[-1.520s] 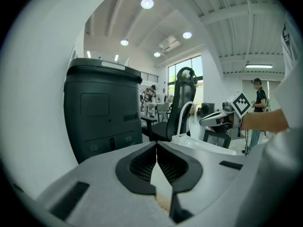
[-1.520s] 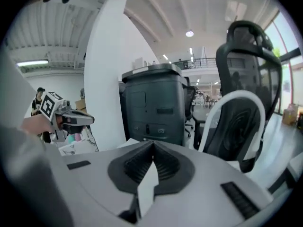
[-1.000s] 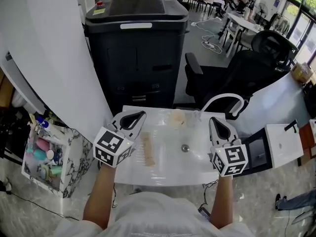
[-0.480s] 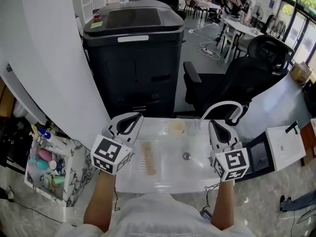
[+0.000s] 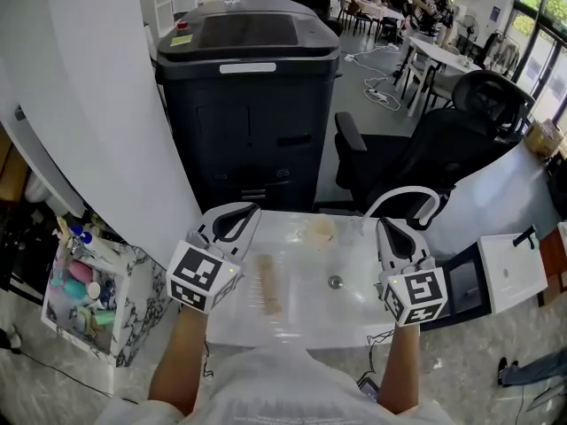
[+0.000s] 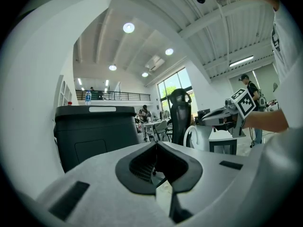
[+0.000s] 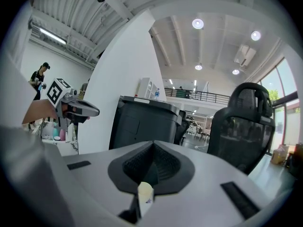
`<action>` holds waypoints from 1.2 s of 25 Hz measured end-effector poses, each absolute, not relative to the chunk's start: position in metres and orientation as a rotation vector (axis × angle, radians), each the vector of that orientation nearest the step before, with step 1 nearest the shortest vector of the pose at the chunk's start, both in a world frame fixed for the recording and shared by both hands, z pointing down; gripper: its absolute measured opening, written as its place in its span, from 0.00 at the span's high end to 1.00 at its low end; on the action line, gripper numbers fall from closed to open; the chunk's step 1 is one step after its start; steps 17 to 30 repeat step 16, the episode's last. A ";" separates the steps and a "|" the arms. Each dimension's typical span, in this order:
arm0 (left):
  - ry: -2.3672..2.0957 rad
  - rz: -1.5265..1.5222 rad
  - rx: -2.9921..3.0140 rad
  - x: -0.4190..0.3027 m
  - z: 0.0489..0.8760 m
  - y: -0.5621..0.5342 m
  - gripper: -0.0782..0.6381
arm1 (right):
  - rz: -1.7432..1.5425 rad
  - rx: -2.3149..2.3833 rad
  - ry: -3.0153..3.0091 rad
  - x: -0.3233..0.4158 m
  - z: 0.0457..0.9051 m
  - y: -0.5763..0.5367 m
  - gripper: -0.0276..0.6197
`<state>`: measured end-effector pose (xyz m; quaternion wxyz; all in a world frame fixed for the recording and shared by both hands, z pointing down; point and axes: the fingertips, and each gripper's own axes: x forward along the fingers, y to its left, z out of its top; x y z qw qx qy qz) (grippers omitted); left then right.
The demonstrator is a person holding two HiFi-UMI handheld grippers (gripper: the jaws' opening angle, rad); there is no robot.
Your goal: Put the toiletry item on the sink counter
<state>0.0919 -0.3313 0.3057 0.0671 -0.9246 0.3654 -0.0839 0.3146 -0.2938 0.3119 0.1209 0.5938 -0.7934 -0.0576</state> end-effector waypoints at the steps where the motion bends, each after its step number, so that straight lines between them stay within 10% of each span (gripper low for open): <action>1: 1.102 -0.256 -2.789 0.092 0.307 -0.331 0.88 | -0.167 1.733 -2.315 0.315 0.313 -0.294 0.96; 30: 1.071 -0.307 -2.810 0.098 0.321 -0.334 0.88 | -0.133 1.716 -2.286 0.318 0.331 -0.298 0.96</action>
